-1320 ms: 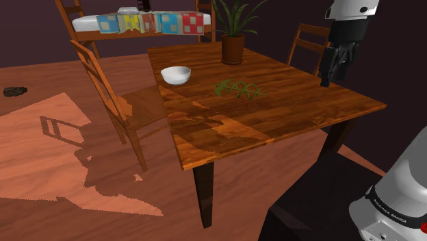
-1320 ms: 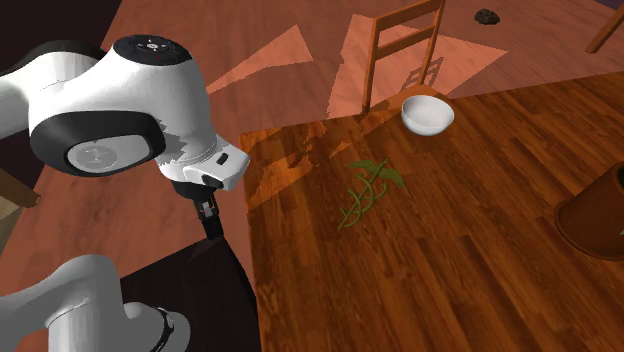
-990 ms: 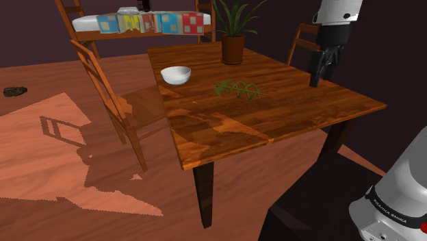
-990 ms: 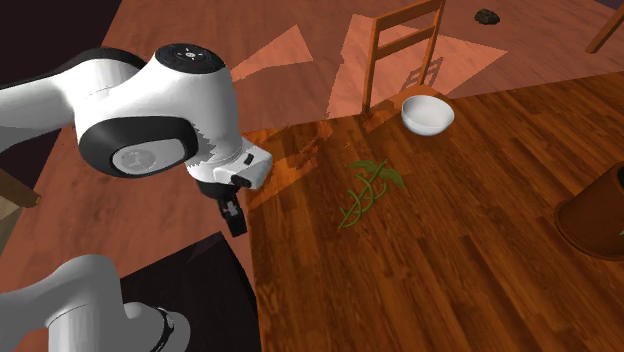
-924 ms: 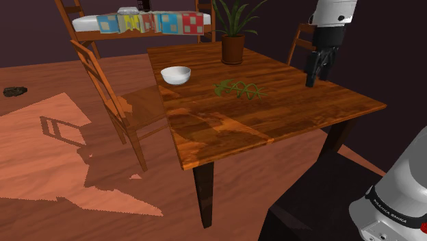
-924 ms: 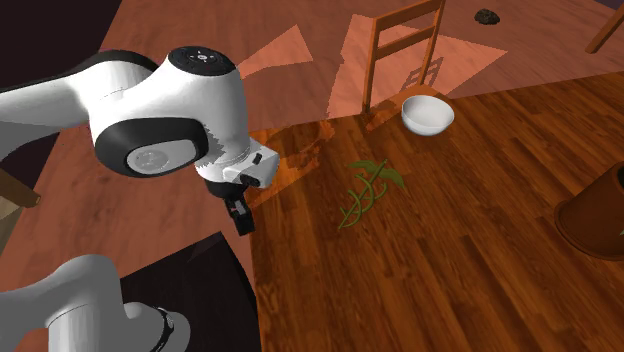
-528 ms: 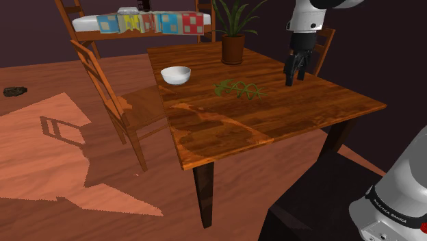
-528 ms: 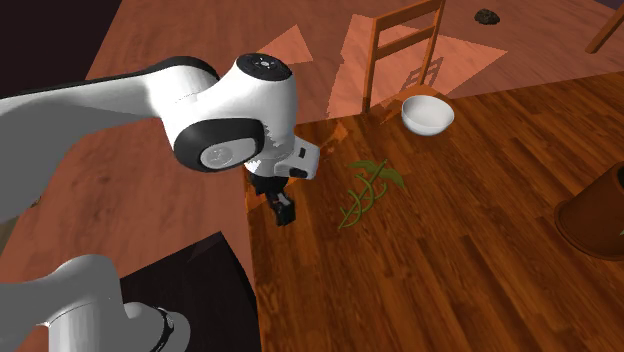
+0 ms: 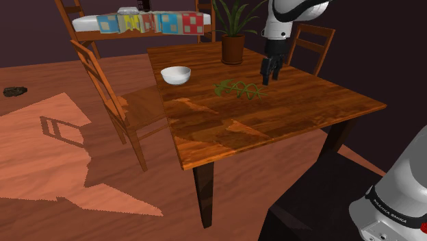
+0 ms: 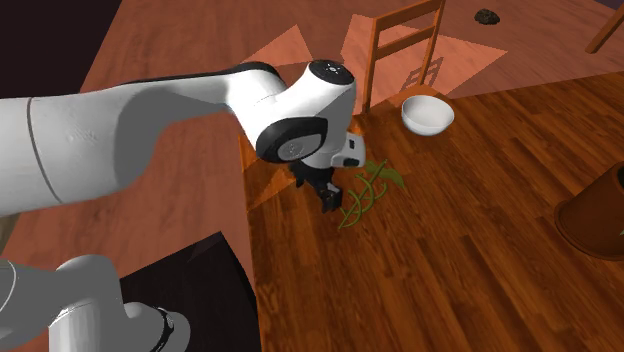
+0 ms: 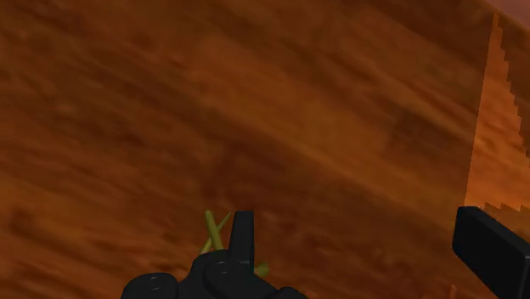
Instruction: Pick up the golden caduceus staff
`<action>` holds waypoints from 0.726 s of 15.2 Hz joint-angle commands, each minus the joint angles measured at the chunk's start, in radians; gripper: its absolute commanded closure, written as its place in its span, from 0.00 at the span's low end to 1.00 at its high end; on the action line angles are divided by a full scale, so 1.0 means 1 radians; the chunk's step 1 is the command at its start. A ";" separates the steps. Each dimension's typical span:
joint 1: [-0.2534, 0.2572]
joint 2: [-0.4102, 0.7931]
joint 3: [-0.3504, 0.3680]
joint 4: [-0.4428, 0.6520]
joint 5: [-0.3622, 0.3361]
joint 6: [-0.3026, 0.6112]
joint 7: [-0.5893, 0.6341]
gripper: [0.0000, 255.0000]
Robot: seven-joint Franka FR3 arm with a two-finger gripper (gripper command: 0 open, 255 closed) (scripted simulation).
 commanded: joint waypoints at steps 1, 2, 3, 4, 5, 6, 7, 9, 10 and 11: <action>0.003 0.071 -0.002 0.057 0.005 0.019 -0.032 0.00; 0.003 0.108 -0.002 0.091 0.008 0.025 -0.048 0.00; 0.004 0.147 -0.002 0.127 0.011 0.029 -0.063 0.00; 0.004 0.185 -0.001 0.165 0.014 0.032 -0.077 0.00; 0.005 0.224 0.000 0.204 0.017 0.034 -0.091 0.00; 0.005 0.263 0.002 0.245 0.019 0.035 -0.105 0.00; 0.005 0.302 0.003 0.288 0.022 0.034 -0.118 0.00; 0.005 0.382 0.008 0.379 0.027 0.027 -0.144 0.00; 0.005 0.424 0.011 0.429 0.028 0.022 -0.156 0.00; 0.005 0.466 0.014 0.481 0.030 0.014 -0.167 0.00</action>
